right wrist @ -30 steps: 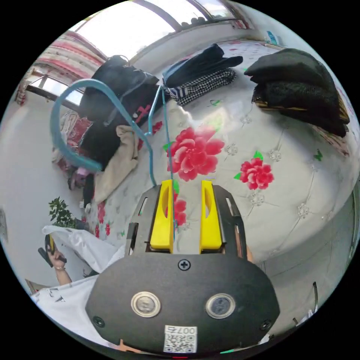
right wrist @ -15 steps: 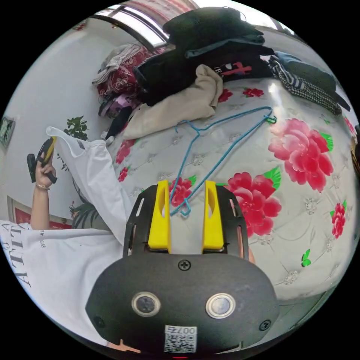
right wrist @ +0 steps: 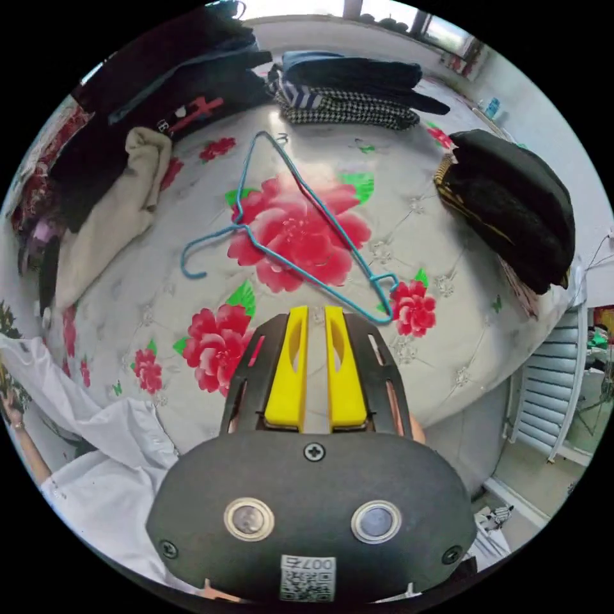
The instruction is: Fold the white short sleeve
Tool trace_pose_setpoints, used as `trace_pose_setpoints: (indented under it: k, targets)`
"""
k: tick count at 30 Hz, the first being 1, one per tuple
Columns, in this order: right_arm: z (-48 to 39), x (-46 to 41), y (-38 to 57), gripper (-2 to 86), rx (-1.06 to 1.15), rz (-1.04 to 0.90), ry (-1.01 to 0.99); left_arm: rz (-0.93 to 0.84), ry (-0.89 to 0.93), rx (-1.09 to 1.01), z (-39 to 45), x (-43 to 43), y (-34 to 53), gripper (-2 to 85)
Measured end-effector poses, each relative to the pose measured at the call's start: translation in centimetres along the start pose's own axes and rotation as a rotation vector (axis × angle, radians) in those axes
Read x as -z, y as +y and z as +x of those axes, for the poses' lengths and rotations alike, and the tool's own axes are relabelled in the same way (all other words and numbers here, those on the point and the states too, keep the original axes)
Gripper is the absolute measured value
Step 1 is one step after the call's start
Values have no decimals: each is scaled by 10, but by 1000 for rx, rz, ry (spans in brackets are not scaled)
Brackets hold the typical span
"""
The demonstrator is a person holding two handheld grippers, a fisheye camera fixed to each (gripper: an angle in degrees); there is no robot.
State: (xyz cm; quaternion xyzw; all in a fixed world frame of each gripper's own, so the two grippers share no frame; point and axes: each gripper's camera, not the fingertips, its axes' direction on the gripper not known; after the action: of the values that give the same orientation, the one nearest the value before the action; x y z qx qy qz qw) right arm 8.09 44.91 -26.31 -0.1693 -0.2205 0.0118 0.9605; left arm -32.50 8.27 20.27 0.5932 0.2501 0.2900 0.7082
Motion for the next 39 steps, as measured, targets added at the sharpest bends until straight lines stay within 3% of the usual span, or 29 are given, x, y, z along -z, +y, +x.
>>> trace_pose_setpoints:
  k: [3, 5, 7, 10, 14, 21, 23, 24, 27, 31, 37, 39]
  targets:
    - [-28, 60, 39, 87, 187, 210, -264, -25, -10, -15, -5, -15, -8, -10]
    - [-65, 73, 66, 105, 326, 232, -474, -48, -2, -5, -12, -29, -15, -10]
    - [-119, 57, 96, 119, 411, 162, -753, -67, 7, -4, -15, -39, -20, -10]
    - [-183, 3, 117, 88, 420, -36, -873, -105, 15, -13, -18, -58, -30, -10]
    - [-216, -8, 109, 16, 424, -86, -726, -163, 8, -56, -20, -79, -52, -9]
    - [-239, 151, -5, 41, 512, 424, -275, -78, 9, -221, -10, -113, -137, 2]
    - [-257, 163, -36, 65, 457, 471, -82, -86, -93, -183, -11, -146, -170, 43]
    - [-261, 160, -57, 75, 385, 402, -5, -108, -120, -159, -14, -154, -175, 49]
    - [-254, 146, -55, 85, 289, 346, -41, -186, -216, -46, -27, -171, -167, 64]
    - [-227, 81, 24, 89, 274, 234, -286, -242, -192, -57, -27, -151, -73, 64]
    - [-190, -10, 135, 96, 198, -70, -318, -512, -189, 12, 3, -122, 82, 72]
    - [-184, -13, 141, 96, 176, -72, -372, -555, -172, 22, 19, -122, 103, 79]
